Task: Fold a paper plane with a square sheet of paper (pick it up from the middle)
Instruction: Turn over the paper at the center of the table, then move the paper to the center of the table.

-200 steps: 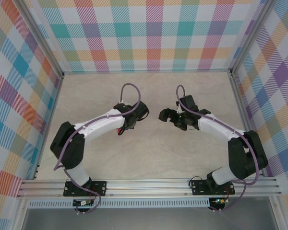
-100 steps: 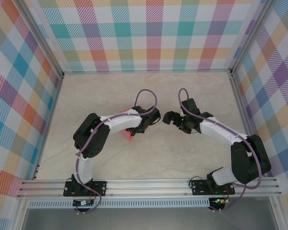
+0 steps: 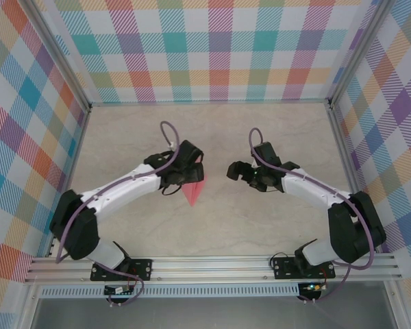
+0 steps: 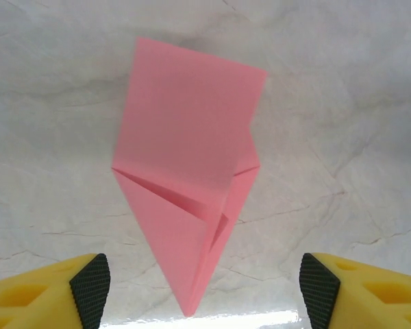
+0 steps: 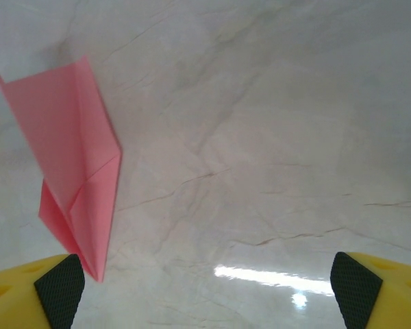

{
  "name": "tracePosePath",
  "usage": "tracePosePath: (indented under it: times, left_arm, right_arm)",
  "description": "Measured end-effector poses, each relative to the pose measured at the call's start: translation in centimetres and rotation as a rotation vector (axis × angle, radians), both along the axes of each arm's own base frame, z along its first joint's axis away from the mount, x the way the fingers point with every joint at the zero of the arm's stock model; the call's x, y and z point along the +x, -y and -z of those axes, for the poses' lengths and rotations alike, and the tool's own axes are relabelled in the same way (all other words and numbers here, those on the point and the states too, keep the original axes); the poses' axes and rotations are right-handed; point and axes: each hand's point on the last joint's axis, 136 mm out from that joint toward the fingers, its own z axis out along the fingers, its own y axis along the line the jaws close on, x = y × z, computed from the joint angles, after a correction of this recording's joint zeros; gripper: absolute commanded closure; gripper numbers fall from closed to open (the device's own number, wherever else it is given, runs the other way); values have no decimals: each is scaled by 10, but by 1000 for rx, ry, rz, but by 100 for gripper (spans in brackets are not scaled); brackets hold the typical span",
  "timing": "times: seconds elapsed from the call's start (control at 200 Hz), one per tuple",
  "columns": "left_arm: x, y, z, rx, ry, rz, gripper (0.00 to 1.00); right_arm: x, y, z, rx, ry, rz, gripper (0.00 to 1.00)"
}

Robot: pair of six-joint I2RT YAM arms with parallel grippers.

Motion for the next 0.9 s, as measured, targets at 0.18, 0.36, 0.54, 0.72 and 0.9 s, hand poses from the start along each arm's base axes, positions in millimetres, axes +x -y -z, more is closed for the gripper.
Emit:
tracePosePath:
  times: [0.18, 0.36, 0.54, 0.72, 0.9]
  left_arm:
    - [-6, -67, 17, -67, -19, -181, 18]
    - [-25, -123, 47, -79, -80, -349, 17]
    - [-39, -153, 58, -101, -103, -448, 16]
    - [-45, -155, 62, -115, -124, -452, 16]
    - [-46, -153, 64, -127, -134, -446, 16]
  right_arm:
    - [-12, -81, -3, 32, -5, -180, 15]
    - [-24, -159, -5, 86, -7, -325, 27]
    - [-25, -194, 9, 111, -53, -374, 35]
    - [-18, -200, 29, 84, -88, -368, 37]
    - [-12, -198, 40, 38, -94, -348, 38]
